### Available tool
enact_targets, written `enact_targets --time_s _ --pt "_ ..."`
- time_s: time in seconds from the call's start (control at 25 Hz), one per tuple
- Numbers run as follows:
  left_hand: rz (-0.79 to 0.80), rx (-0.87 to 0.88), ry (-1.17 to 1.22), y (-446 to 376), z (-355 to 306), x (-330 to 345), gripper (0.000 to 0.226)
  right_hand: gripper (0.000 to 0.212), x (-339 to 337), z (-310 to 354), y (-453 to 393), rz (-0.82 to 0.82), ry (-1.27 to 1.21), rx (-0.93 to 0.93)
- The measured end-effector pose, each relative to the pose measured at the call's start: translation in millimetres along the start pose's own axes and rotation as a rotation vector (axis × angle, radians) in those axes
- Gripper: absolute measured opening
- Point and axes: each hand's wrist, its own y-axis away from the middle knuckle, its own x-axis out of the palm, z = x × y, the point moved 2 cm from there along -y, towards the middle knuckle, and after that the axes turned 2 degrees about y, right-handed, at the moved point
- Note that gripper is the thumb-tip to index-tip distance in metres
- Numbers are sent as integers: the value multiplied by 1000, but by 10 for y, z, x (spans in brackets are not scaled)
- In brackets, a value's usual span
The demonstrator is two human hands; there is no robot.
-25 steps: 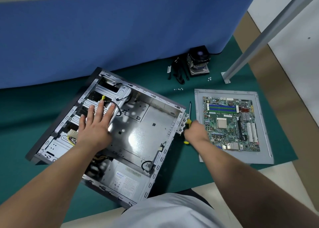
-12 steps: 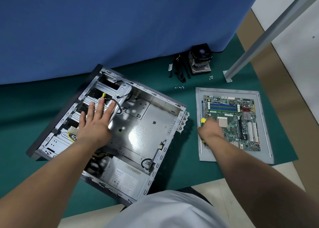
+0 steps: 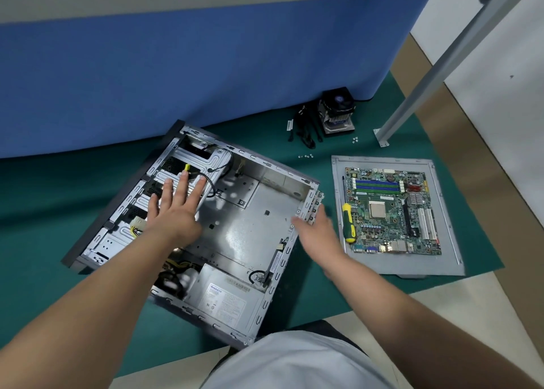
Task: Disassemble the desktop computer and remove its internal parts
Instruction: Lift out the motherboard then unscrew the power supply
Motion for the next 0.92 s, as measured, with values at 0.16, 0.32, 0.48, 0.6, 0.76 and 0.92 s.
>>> enact_targets --time_s 0.16,0.32,0.48,0.6,0.76,0.92 --pt "21 27 3 22 16 -20 121 122 406 -32 354 132 62 93" --pt "-80 65 -63 89 -27 -35 119 113 454 39 299 55 138 44" --pt "-127 44 -102 187 -82 -23 107 112 298 136 221 64 235 -9" --pt "-166 -30 -63 295 -132 57 101 111 112 275 59 68 315 -74" --pt "-286 -27 32 456 -236 190 115 106 -95 459 -158 83 445 -137" --pt "-305 6 99 493 -317 264 120 104 -187 553 -333 95 526 -181"
